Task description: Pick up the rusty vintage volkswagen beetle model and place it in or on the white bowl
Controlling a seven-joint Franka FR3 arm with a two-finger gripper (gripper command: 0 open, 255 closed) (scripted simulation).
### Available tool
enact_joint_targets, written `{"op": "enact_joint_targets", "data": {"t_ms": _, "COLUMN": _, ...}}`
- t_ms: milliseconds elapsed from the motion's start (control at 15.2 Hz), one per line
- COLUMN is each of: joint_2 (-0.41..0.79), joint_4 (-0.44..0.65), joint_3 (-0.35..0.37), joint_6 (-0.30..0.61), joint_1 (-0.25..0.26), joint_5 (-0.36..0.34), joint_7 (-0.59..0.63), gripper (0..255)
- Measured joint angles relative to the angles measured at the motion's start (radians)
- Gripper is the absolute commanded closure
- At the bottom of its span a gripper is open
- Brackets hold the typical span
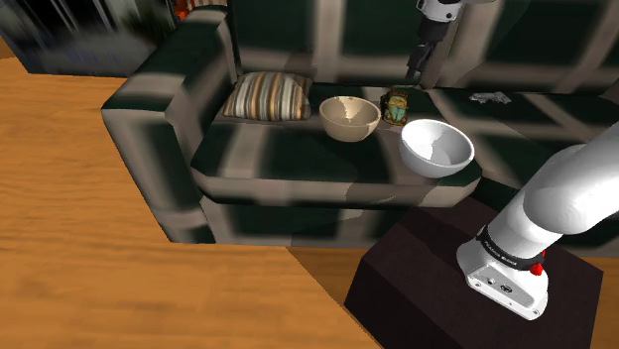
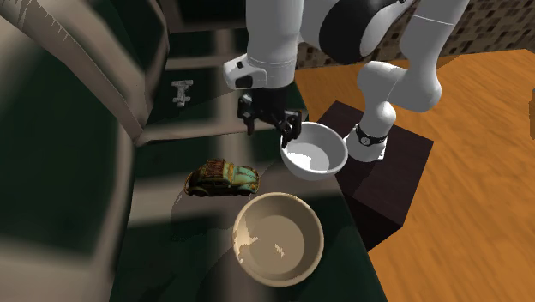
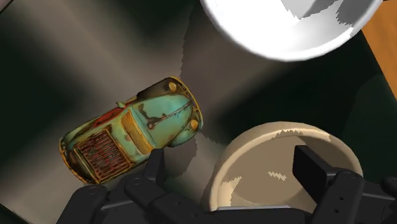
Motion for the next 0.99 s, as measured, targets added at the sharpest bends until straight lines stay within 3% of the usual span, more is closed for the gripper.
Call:
{"op": "enact_joint_targets", "data": {"t_ms": 462, "joint_2": 0.266, "joint_4": 0.181, "joint_3": -0.080, "joint_6": 0.057, "joint_1": -0.023, "joint_5": 0.131, "joint_7": -0.156, "gripper": 0}}
{"op": "enact_joint_targets", "data": {"t_ms": 792, "joint_2": 0.481, "joint_4": 0.380, "joint_3": -0.106, "joint_6": 0.033, "joint_1": -0.083, "joint_5": 0.251, "joint_7": -0.277, "gripper": 0}}
{"op": "enact_joint_targets", "data": {"t_ms": 990, "joint_2": 0.547, "joint_4": 0.422, "joint_3": -0.103, "joint_6": 0.045, "joint_1": -0.105, "joint_5": 0.287, "joint_7": -0.307, "gripper": 0}}
